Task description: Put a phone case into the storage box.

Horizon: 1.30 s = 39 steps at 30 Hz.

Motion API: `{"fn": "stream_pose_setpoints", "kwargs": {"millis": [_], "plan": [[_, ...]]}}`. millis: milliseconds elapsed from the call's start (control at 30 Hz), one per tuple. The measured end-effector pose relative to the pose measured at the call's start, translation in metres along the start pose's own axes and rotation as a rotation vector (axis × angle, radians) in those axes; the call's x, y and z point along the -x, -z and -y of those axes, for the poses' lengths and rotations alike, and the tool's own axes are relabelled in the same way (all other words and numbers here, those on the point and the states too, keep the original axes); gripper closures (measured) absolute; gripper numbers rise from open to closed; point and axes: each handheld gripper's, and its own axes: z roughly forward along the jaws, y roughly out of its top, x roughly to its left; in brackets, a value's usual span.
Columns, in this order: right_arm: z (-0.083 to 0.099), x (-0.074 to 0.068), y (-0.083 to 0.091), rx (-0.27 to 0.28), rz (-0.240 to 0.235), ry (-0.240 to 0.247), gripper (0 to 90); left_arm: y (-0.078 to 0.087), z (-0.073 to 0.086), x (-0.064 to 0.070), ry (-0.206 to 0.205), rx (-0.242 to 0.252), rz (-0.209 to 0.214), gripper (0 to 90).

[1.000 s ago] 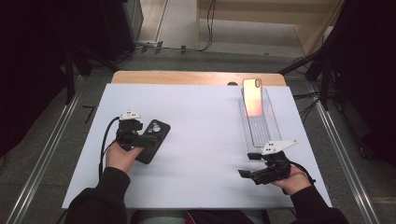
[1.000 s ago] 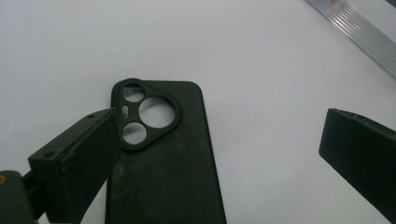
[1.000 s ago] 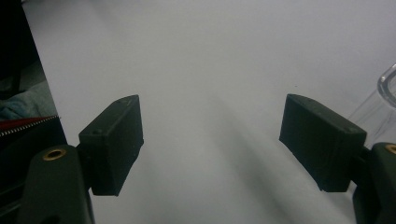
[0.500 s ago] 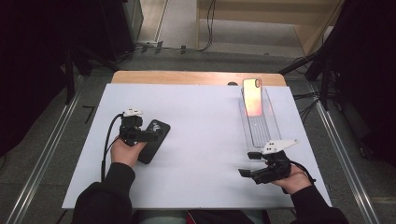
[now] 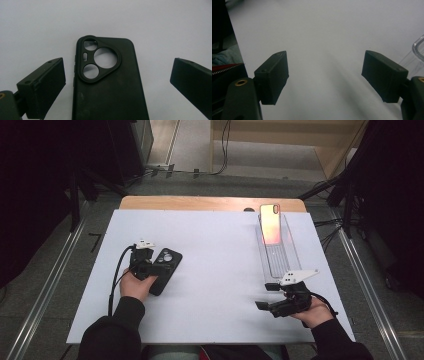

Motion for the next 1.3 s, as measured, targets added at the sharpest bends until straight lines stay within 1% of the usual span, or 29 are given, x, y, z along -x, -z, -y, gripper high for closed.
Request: {"fn": "stream_pose_setpoints", "kwargs": {"millis": [67, 100, 200, 267, 367, 433, 467, 567, 633, 700, 767, 900, 967, 1033, 1167, 1300], "plan": [[0.000, 0.000, 0.000, -0.001, -0.001, -0.001, 19.6, -0.002, 0.002, 0.000, 0.001, 0.003, -0.004, 0.1], [0.000, 0.000, 0.000, -0.001, 0.001, 0.000, 19.6, -0.004, 0.003, 0.000, -0.003, -0.009, -0.014, 0.1], [0.000, 0.000, 0.000, -0.001, -0.001, 0.002, 19.6, -0.007, 0.005, -0.002, 0.005, -0.020, -0.024, 0.1], [0.000, 0.000, 0.000, -0.001, -0.001, 0.004, 19.6, -0.009, 0.008, -0.003, 0.013, -0.034, -0.010, 0.0], [0.000, 0.000, 0.000, -0.001, -0.001, 0.004, 19.6, -0.012, 0.011, -0.003, 0.011, -0.056, -0.014, 0.0], [0.000, 0.000, 0.000, -0.001, -0.002, 0.004, 19.6, -0.015, 0.013, -0.003, 0.001, -0.075, -0.019, 0.0], [0.000, 0.000, 0.000, 0.000, -0.002, 0.003, 19.6, -0.015, 0.014, -0.002, -0.008, -0.068, -0.024, 0.0], [0.000, 0.000, 0.000, 0.001, -0.001, 0.003, 19.6, -0.016, 0.015, 0.000, -0.027, -0.072, -0.037, 0.0], [0.000, 0.000, 0.000, 0.001, -0.001, 0.003, 19.6, -0.017, 0.016, 0.002, -0.045, -0.067, -0.054, 0.0], [0.000, 0.000, -0.001, 0.001, 0.000, 0.002, 19.6, -0.018, 0.017, 0.005, -0.072, -0.080, -0.077, 0.0], [0.000, -0.001, -0.001, 0.001, 0.001, 0.003, 19.6, -0.020, 0.018, 0.008, -0.075, -0.070, -0.102, 0.0], [0.000, -0.001, 0.000, 0.001, 0.002, 0.003, 19.6, -0.021, 0.020, 0.012, -0.100, -0.070, -0.133, 0.0], [0.000, -0.001, 0.000, 0.002, 0.001, 0.004, 19.6, -0.021, 0.020, 0.012, -0.098, -0.071, -0.136, 0.2], [0.000, -0.001, 0.000, 0.001, 0.000, 0.006, 19.6, -0.020, 0.020, 0.012, -0.090, -0.069, -0.144, 2.4], [0.000, -0.001, -0.001, 0.003, -0.001, 0.005, 19.6, -0.016, 0.021, 0.012, -0.086, -0.060, -0.152, 11.6], [0.000, -0.001, -0.001, 0.003, -0.003, 0.007, 19.6, -0.016, 0.019, 0.013, -0.079, -0.068, -0.156, 12.9]]}}
